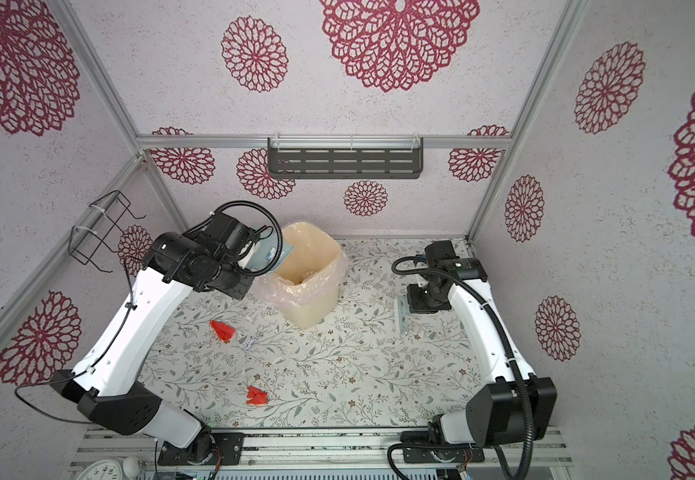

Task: Sweep away the paper scraps from the table
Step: 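Lift the dustpan with the scrap up over the beige bin with the left gripper, then tip the dustpan over the beige bin with the left gripper to empty it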

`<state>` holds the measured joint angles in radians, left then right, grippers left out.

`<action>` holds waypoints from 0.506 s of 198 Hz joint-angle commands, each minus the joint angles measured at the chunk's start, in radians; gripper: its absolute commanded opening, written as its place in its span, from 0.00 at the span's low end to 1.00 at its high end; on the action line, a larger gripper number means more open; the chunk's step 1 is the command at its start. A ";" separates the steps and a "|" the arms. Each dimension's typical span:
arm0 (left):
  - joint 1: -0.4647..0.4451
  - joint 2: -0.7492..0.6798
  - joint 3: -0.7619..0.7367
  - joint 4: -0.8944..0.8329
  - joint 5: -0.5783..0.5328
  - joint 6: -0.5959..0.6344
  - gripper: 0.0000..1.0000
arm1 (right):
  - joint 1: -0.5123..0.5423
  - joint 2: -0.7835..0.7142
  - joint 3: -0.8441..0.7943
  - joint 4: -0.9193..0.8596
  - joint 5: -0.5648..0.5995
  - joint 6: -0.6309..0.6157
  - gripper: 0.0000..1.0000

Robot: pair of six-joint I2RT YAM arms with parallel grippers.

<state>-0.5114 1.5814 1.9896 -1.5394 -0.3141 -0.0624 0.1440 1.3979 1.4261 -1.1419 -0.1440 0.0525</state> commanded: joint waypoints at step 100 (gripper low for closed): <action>-0.051 0.131 0.118 0.055 -0.310 0.254 0.00 | -0.022 0.027 0.013 0.005 -0.057 -0.015 0.00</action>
<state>-0.5323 1.6901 2.0922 -1.5265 -0.5247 0.1062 0.1291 1.4220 1.4261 -1.1408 -0.1783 0.0452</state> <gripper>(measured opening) 0.222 0.088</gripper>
